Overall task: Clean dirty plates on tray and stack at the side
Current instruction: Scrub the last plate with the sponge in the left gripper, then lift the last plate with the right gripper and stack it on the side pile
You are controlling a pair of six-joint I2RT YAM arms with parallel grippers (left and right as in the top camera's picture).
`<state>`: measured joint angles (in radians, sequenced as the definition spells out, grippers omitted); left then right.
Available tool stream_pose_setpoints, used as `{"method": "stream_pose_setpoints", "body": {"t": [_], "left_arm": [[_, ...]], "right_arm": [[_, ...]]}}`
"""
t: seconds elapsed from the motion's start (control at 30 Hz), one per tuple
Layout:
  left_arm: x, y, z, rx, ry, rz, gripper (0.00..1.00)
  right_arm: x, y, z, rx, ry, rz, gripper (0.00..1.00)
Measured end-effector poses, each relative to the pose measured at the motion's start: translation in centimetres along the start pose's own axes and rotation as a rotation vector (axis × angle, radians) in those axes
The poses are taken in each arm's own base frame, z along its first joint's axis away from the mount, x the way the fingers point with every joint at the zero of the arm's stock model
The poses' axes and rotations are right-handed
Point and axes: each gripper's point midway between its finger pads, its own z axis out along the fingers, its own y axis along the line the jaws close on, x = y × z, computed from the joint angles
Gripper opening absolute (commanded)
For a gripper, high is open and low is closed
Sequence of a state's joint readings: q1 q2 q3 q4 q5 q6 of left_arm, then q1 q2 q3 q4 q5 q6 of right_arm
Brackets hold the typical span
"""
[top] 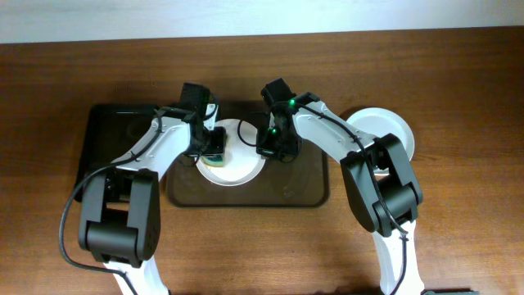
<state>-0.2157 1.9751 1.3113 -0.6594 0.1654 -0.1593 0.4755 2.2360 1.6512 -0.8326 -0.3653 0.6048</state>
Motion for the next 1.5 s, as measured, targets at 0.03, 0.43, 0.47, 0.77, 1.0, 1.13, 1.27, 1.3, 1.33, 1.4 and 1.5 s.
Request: {"method": "stream_pose_setpoints", "body": {"t": [0.03,0.43,0.47,0.77,1.0,1.13,1.27,1.3,1.33,1.4,1.5], "left_arm": [[0.3,-0.9,0.0,0.053,0.014,-0.001,0.01],[-1.9,1.4,-0.1,-0.097,-0.085,0.012,0.01],[-1.5,1.6,-0.1,-0.111,-0.07,0.011,0.01],[1.5,-1.2,-0.3,0.079,0.07,-0.017,0.01],[-6.0,-0.1,-4.8,0.201,-0.13,-0.066,0.01],[-7.1,4.1,-6.2,0.175,-0.167,-0.153,0.01],[-6.4,5.5,-6.2,0.144,-0.141,-0.186,0.01],[-6.4,5.6,-6.1,0.141,-0.14,-0.186,0.01],[-6.4,5.5,-6.1,0.14,-0.14,-0.185,0.01],[-6.4,5.5,-6.1,0.137,-0.14,-0.184,0.01],[-6.4,5.6,-6.1,0.134,-0.141,-0.184,0.01]], "right_arm": [[0.0,0.0,0.0,0.0,0.0,0.0,0.04],[0.0,0.0,0.0,0.0,0.0,-0.003,0.04],[0.0,0.0,0.0,0.0,0.0,-0.004,0.04],[0.1,0.0,0.0,0.001,0.002,-0.007,0.04],[0.1,0.0,0.0,0.0,0.004,-0.008,0.04],[0.7,-0.6,-0.6,0.036,0.017,-0.038,0.04],[0.5,-2.2,-5.9,0.186,-0.101,-0.058,0.04],[0.4,-2.6,-8.6,0.235,-0.17,-0.067,0.04],[0.4,-3.1,-10.9,0.281,-0.221,-0.071,0.04],[0.6,-4.2,-14.9,0.37,-0.319,-0.072,0.04],[1.3,-7.4,-20.2,0.575,-0.44,-0.038,0.04]]}}
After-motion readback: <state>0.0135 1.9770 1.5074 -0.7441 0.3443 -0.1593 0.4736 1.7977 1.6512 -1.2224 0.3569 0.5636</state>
